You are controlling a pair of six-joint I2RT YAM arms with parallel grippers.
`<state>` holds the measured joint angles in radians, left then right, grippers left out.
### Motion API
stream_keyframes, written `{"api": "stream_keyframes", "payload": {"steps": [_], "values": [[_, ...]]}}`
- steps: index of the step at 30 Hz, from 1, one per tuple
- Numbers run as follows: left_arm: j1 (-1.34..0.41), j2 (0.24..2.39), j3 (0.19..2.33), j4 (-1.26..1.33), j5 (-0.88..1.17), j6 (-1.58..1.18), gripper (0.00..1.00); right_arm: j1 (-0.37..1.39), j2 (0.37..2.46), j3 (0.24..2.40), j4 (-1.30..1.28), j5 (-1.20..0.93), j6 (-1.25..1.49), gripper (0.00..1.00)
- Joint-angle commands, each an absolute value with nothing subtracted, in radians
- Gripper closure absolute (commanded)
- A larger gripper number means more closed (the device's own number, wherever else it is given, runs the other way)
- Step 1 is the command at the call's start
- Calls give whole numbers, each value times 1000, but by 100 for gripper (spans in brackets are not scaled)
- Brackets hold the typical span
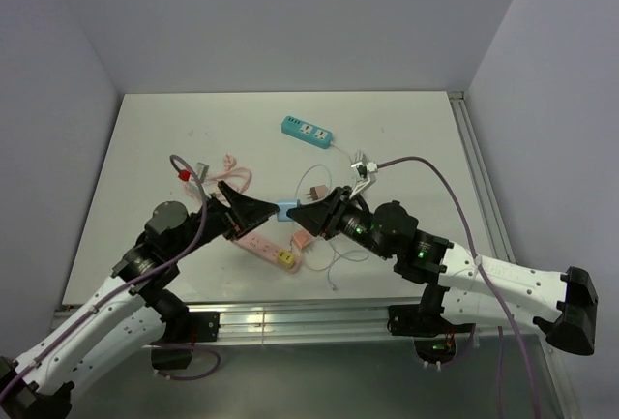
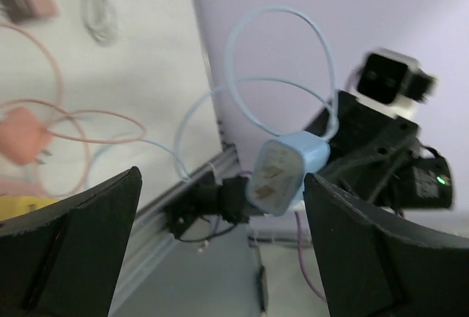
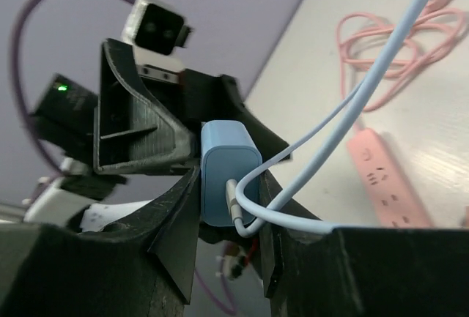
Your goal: Insert the plug
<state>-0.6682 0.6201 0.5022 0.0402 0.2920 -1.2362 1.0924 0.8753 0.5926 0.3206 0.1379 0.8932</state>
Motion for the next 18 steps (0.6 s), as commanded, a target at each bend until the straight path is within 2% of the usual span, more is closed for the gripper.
{"api": "stream_keyframes", "payload": {"steps": [1,4,10,14,18], "values": [[-669,534,618,-367,12,-1112,3,1078,870,747,126,189,726,100],[-669,448,663,-538,-159,-1115,3,1005,954,856,6,121,614,100],[-669,312,693,-658,-282,-1123,9,919,1276,1155,-237,-63,329,100],[-669,287,745,-776,-391,-1120,11,969,1466,1371,-372,-71,243,100],[-669,270,801,-868,-475,-1121,12,1067,1659,1537,-501,23,180,100]]}}
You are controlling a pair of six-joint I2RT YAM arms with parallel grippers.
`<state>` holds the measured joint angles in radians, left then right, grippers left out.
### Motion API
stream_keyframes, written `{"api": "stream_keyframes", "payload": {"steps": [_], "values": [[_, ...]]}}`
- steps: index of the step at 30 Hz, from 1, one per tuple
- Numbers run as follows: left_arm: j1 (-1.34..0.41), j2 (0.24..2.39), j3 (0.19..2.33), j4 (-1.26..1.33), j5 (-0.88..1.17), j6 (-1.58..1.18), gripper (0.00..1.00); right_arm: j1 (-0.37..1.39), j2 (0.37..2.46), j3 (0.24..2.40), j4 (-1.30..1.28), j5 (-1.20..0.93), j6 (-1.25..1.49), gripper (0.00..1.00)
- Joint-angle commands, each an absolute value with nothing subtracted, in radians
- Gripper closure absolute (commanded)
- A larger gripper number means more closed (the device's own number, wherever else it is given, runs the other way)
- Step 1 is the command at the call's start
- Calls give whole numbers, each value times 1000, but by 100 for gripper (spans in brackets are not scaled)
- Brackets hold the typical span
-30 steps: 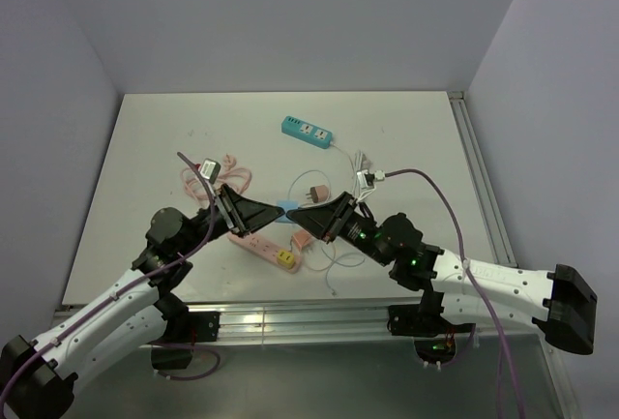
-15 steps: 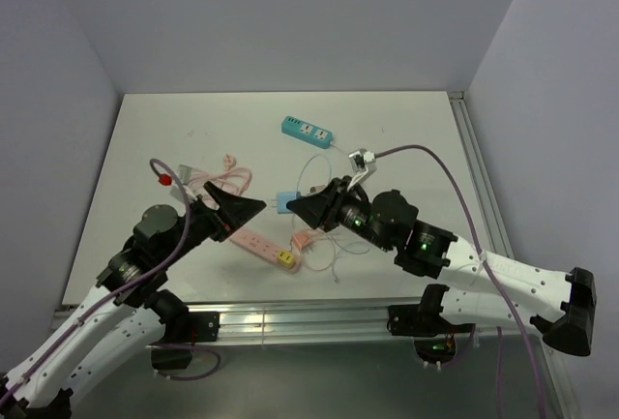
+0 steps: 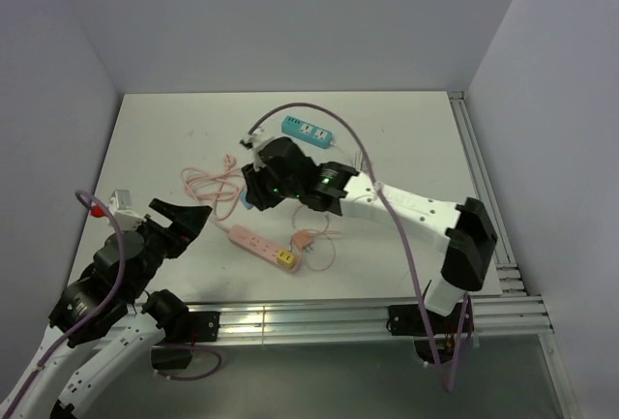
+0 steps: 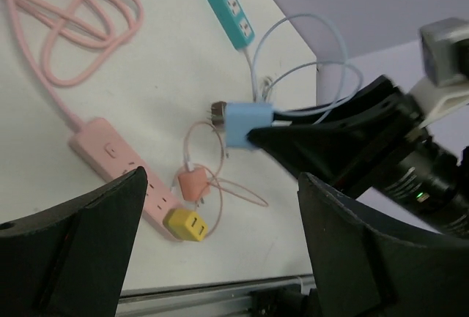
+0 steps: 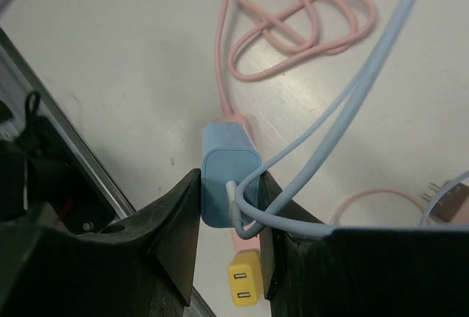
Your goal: Insert the plug
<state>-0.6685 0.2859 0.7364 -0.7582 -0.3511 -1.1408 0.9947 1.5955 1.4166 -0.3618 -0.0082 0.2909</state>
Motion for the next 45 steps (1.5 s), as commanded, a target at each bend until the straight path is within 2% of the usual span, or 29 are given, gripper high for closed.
{"api": "stream_keyframes", "payload": {"steps": [1,7,12,24,45], "values": [[-669,267,820,-888,-497,-1137,12,1084,1684,1561,-523,34,155,100],[-669,252,905,-1029,-609,-1238,11,1189,1818,1686,-655,58,72,100],[-669,242,942,-1058,-663,-1226,11,1215,1864,1674,-675,86,34,100],[-670,183,905,-1014,-644,-1172,12,1233,1957,1686,-690,199,9,100],[-670,172,897,-994,-627,-1146,13,1221,2034,1709,-664,204,15,100]]}}
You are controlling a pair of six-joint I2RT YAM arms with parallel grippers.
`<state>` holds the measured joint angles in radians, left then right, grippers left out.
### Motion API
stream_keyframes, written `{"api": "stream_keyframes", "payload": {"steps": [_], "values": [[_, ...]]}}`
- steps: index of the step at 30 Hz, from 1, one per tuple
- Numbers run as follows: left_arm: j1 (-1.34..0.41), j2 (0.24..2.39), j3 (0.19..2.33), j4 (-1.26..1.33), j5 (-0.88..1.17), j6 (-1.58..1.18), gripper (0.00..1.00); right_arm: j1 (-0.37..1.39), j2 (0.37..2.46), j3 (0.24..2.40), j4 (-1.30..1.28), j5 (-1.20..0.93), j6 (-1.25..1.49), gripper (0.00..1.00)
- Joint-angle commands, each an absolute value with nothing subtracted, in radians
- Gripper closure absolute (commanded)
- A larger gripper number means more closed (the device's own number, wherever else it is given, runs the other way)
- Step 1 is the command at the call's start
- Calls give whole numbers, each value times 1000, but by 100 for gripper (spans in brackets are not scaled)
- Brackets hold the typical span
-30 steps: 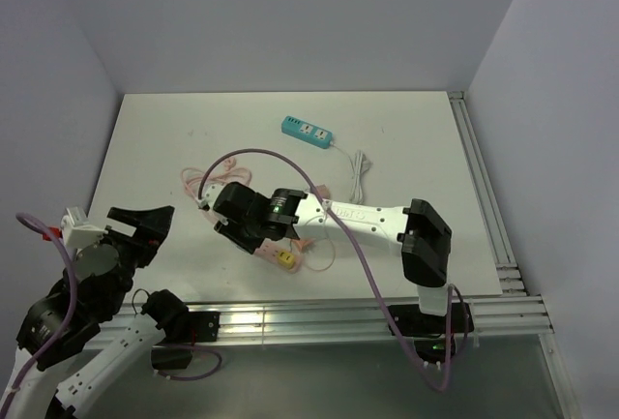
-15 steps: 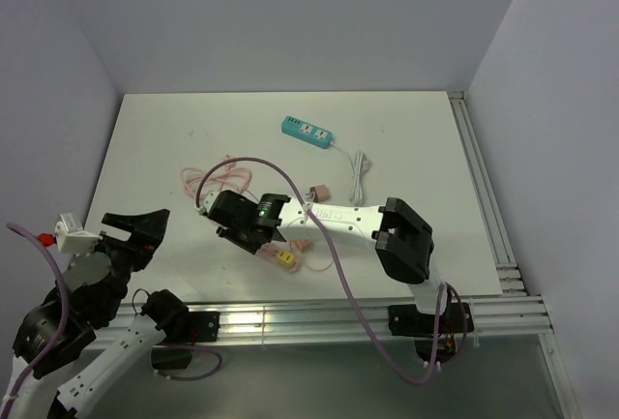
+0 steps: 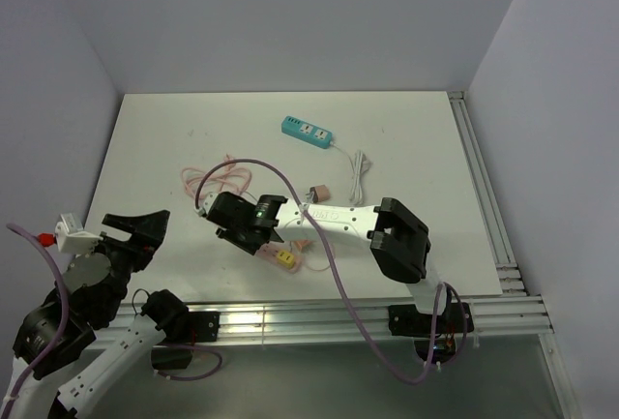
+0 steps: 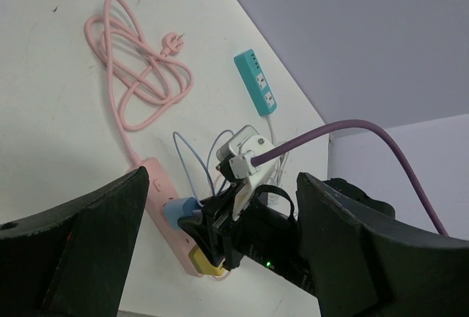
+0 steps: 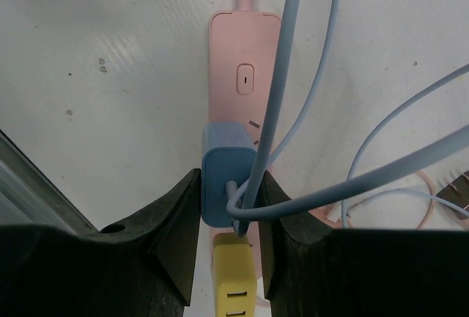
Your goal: Insert the plug
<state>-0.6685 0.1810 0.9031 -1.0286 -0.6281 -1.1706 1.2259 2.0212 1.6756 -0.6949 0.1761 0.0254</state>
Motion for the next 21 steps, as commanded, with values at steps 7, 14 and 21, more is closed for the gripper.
{"api": "stream_keyframes", "payload": {"steps": [7,14,21], "values": [[-669,170,896,-991,-624,-1143,14,1213,2034,1703,-634,216,28,100],[-670,170,896,-988,-621,-1138,14,1207,2043,1701,-637,227,32,100],[-670,167,897,-989,-620,-1135,14,1203,2048,1692,-655,215,40,100]]}}
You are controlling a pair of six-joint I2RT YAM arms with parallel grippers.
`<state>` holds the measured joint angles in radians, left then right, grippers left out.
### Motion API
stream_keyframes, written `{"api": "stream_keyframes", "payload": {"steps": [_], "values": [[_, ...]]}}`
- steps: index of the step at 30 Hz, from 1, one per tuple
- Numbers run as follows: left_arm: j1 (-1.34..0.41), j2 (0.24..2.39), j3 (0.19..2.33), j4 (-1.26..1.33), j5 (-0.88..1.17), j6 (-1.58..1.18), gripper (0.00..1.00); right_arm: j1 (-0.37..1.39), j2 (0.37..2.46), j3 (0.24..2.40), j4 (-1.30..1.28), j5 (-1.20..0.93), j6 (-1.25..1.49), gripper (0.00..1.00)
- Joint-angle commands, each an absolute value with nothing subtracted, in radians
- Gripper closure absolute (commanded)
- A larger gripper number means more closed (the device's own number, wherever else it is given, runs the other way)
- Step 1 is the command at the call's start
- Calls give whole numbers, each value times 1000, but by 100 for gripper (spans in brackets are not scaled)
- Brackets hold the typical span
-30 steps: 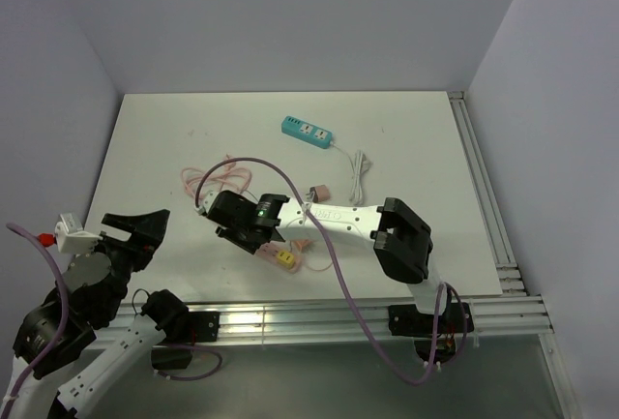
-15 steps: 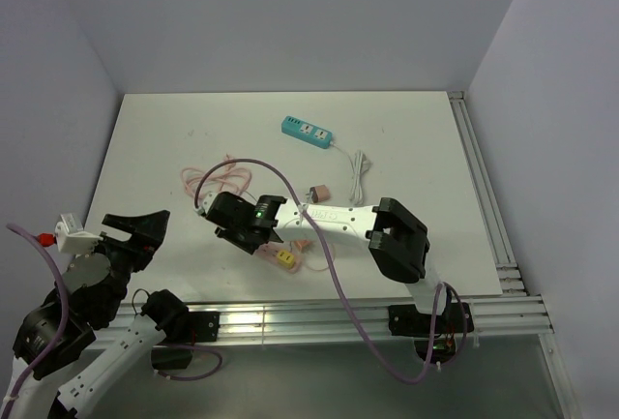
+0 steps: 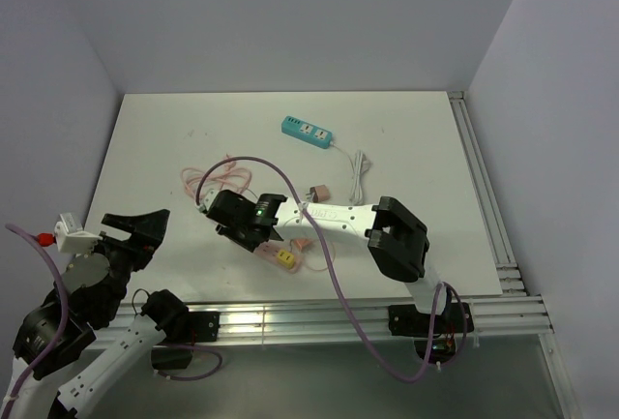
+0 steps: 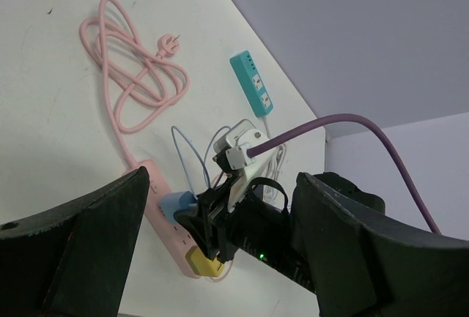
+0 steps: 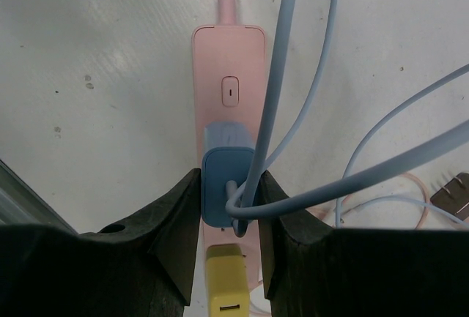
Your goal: Insert the plug
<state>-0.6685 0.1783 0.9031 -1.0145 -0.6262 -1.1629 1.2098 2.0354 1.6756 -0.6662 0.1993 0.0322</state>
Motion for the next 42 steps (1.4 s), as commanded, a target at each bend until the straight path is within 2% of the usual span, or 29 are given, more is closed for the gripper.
{"api": "stream_keyframes", "payload": {"steps": [1,28,42], "values": [[-669,167,897,-989,-620,-1134,14,1203,2045,1687,-653,210,43,100],[-669,195,896,-979,-604,-1129,14,1200,2097,1595,-627,207,101,100],[-670,215,920,-1014,-571,-1163,14,1221,2160,1427,-551,184,187,100]]}}
